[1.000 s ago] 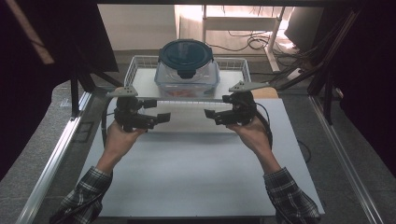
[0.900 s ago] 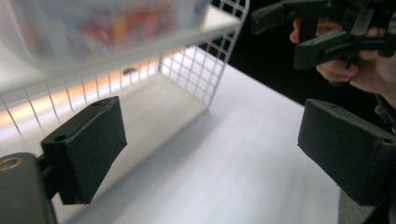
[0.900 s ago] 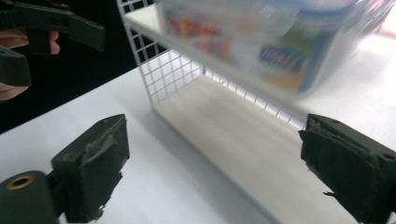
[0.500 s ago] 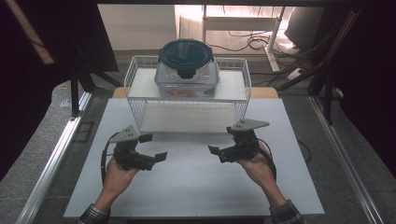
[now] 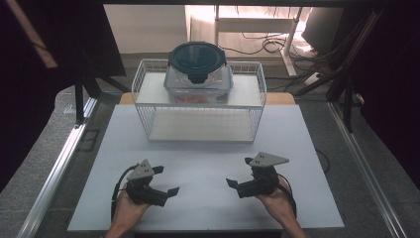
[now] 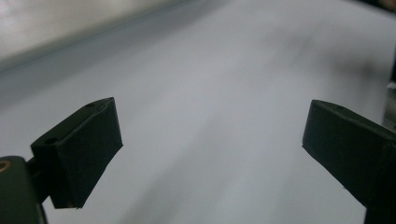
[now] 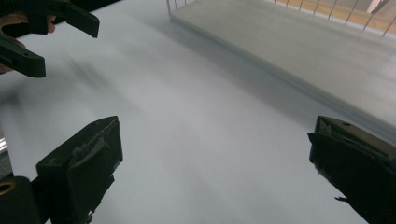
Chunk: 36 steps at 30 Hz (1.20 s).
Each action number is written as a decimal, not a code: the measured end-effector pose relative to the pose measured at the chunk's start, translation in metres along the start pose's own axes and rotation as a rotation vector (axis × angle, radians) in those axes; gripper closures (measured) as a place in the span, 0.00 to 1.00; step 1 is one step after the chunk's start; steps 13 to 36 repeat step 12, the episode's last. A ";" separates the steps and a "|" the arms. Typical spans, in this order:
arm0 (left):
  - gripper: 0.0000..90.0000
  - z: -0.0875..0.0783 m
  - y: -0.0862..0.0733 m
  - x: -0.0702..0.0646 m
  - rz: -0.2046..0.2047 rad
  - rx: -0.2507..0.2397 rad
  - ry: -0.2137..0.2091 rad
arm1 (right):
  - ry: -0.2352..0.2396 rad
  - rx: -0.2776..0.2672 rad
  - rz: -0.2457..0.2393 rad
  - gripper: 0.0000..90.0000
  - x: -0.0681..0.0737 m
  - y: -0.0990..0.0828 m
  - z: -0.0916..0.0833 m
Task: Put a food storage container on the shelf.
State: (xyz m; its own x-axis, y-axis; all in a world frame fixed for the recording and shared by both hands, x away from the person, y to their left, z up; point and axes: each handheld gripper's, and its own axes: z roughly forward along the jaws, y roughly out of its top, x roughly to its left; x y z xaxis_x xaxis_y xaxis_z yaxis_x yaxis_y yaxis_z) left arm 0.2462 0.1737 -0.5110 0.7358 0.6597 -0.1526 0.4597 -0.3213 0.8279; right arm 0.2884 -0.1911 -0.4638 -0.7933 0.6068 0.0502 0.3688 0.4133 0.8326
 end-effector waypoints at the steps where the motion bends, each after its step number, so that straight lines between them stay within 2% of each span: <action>1: 0.05 0.003 -0.005 -0.003 0.009 0.030 0.011 | -0.002 0.002 -0.001 0.03 0.001 -0.004 0.000; 4: 0.04 0.007 -0.015 -0.007 0.000 0.084 0.006 | 0.000 0.030 0.009 0.02 0.005 -0.021 0.001; 6: 0.04 0.010 -0.020 -0.008 -0.017 0.109 0.001 | -0.002 0.076 0.008 0.01 0.007 -0.032 0.005; 7: 0.04 0.010 -0.021 -0.008 -0.018 0.116 0.001 | -0.007 0.104 -0.004 0.01 0.008 -0.037 0.007; 10: 0.04 0.012 -0.021 -0.007 -0.015 0.129 0.011 | -0.020 0.140 -0.018 0.01 0.009 -0.040 0.010; 12: 0.04 0.012 -0.021 -0.006 -0.024 0.125 0.007 | -0.029 0.143 -0.030 0.01 0.010 -0.039 0.012; 36: 0.04 0.012 -0.021 -0.006 -0.024 0.125 0.007 | -0.029 0.143 -0.030 0.01 0.010 -0.039 0.012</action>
